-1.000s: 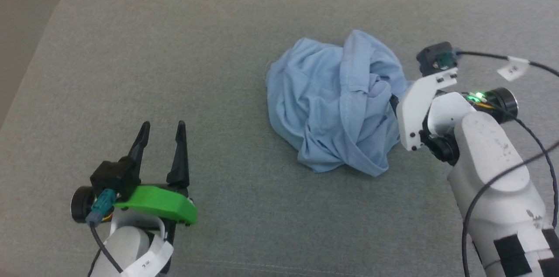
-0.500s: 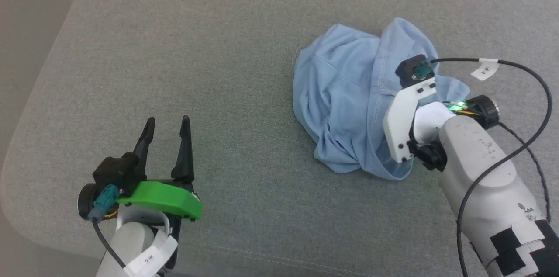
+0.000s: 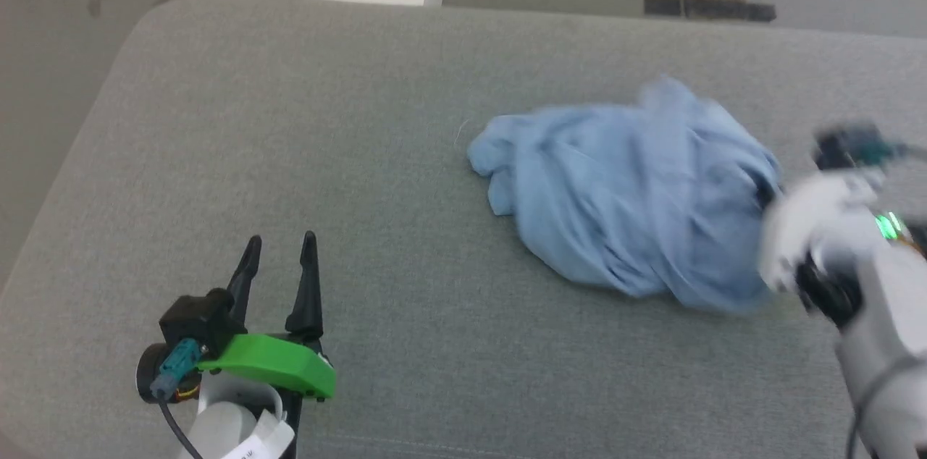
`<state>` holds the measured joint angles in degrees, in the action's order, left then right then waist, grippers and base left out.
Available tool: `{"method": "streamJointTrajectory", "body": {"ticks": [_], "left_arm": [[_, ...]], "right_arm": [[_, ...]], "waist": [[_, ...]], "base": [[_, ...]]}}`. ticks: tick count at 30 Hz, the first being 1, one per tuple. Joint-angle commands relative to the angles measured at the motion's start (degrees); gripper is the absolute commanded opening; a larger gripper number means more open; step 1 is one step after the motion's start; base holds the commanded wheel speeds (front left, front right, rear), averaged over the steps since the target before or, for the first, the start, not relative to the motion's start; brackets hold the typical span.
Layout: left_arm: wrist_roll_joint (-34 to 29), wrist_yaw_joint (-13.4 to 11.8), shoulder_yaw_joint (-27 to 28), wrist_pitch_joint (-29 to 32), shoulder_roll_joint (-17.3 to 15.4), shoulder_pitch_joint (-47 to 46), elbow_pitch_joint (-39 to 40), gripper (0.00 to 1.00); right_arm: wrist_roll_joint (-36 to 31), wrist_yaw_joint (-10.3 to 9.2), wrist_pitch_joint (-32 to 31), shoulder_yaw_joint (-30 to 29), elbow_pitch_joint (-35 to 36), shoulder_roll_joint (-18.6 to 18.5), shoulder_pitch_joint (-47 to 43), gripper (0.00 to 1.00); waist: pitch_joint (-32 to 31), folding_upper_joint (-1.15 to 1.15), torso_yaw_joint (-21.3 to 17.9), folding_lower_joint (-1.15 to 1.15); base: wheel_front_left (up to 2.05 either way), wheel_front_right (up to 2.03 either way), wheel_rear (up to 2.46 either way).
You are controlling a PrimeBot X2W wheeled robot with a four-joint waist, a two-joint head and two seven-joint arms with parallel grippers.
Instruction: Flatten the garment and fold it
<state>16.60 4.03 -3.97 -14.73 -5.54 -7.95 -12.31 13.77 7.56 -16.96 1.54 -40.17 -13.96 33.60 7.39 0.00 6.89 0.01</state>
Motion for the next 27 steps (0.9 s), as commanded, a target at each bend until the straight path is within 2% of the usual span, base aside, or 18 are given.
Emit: {"method": "streamJointTrajectory", "body": {"ticks": [1, 3, 6, 8, 9, 10, 18, 23, 27], "left_arm": [[-0.46, 0.24, 0.20, -0.27, 0.28, 0.75, -0.11, 1.00], [-0.64, 0.35, 0.20, -0.27, 0.42, 1.21, -0.32, 1.00], [-0.90, 0.35, 0.42, -0.27, 0.52, 1.96, -0.66, 1.00], [-1.04, 0.35, 0.58, -0.27, 0.55, 2.32, -0.73, 1.00], [-1.08, 0.38, 0.64, -0.27, 0.57, 2.43, -0.78, 1.00], [-1.13, 0.42, 0.68, -0.27, 0.58, 2.60, -0.89, 1.00], [-1.13, 0.75, 0.70, -0.27, 0.72, 3.46, -1.67, 1.00], [-0.79, 0.70, 0.78, -0.27, 0.95, 3.87, -1.63, 1.00], [-0.04, 0.77, 0.53, -0.27, 1.27, 3.56, -2.04, 1.00]], "right_arm": [[-0.75, -0.08, -0.65, -1.85, 0.27, -0.21, -3.67, 0.00], [-1.84, -0.08, -2.47, -4.44, 0.51, 0.32, -8.47, 0.00], [-1.80, -0.08, -4.84, -5.93, 2.23, 3.14, -14.49, 0.00], [-1.56, -0.08, -4.46, -7.59, 4.71, 4.68, -16.63, 0.00], [-1.53, -0.08, -3.53, -8.34, 6.15, 5.34, -17.18, 0.13], [-1.38, -0.08, -2.41, -9.29, 7.95, 6.09, -17.77, 1.00], [-0.93, -0.08, 9.46, -18.58, 22.95, 10.16, -22.71, 1.00], [-1.29, -0.08, 11.42, -20.65, 28.32, 10.99, -27.24, 1.00], [0.85, -0.08, 11.35, -19.99, 29.59, 11.05, -29.27, 1.00]], "waist": [[-1.88, 0.00, -1.23, -0.01], [-2.39, 0.00, -1.44, -0.01], [-3.09, 0.00, -1.97, -0.01], [-3.25, 0.00, -2.20, -0.01], [-3.42, 0.00, -2.28, -0.01], [-3.73, 0.00, -2.37, -0.01], [-6.00, 0.00, -2.68, -0.01], [-6.42, 0.00, -3.53, -0.01], [-6.27, 0.00, -4.39, -0.01]], "base": [[0.00, 0.00, 0.00], [0.00, 0.00, 0.00], [0.00, 0.00, 0.00], [0.00, 0.00, 0.00], [0.00, 0.00, 0.00], [0.00, 0.00, 0.00], [0.00, 0.00, 0.00], [0.00, 0.00, 0.00], [0.00, 0.00, 0.00]]}}
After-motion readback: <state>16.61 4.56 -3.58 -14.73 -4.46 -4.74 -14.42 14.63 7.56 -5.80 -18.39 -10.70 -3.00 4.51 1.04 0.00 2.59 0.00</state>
